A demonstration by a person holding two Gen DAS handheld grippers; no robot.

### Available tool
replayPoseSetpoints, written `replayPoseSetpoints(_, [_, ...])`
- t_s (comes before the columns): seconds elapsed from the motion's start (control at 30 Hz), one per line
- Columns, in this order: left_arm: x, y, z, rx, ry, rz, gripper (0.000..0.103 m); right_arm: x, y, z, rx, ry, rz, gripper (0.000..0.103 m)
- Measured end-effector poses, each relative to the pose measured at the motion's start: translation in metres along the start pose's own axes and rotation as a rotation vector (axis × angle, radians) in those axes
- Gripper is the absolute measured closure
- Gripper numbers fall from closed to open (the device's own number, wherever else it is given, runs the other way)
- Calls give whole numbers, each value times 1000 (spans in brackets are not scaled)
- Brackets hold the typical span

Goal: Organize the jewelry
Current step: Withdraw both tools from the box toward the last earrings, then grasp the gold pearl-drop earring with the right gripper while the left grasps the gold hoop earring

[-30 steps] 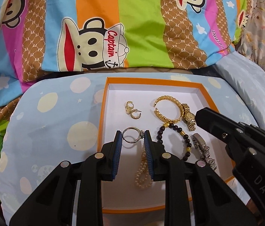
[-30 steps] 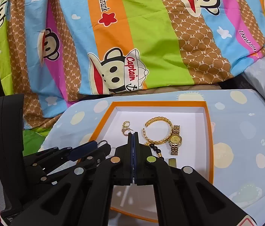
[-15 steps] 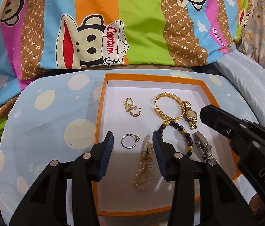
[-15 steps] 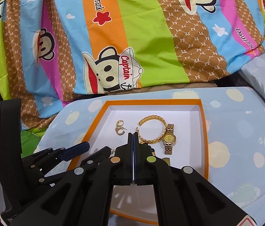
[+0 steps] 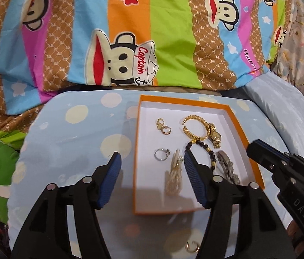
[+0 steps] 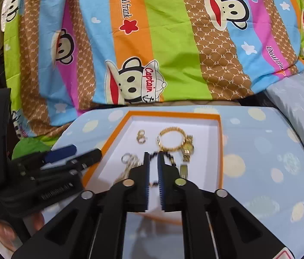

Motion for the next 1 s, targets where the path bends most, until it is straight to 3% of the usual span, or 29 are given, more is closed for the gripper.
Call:
replayPoseSetpoints(0.07, [-11,0,-15,9,13,5,32,-14,4,-17,9,4,-4,56])
replayPoseSetpoints(0.13, [-27,-1,-31,21,25,10,22,-31,8,-33,-7,18,-30,44])
replayPoseSetpoints(0.17, [-34,0,-36,26,25,14,20,-40,8,-39,-18,17,-50,43])
replayPoseSetpoints(0.27, [-60,2,-47,36,16,17,18,-70,10,-52,-40,2,-94,43])
replayPoseSetpoints(0.43, [-97,8,-48,17,-31,-8,18,-116,5,-58,-2,-55,-127,43])
replayPoseSetpoints(0.63, [-120,13,-48,27,-52,-2,18,-133,-5,-53,20,-101,-165,45])
replayPoseSetpoints(0.83, [-121,23,-45,70,-47,64,18,-135,-11,-48,24,-117,-172,62])
replayPoseSetpoints(1.0, [-121,21,-43,57,-52,48,18,-138,-16,-41,22,-157,-195,80])
Point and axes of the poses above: each gripper's, at about its wrist camera, not at the fingertips, and z roughly the way its jaws point, y to its right, x to its top, the point moved 3 cm from there along z, roughly the way its jaws point, and after that the axes turned 11 degrees about -x, right-handed, at the moved point
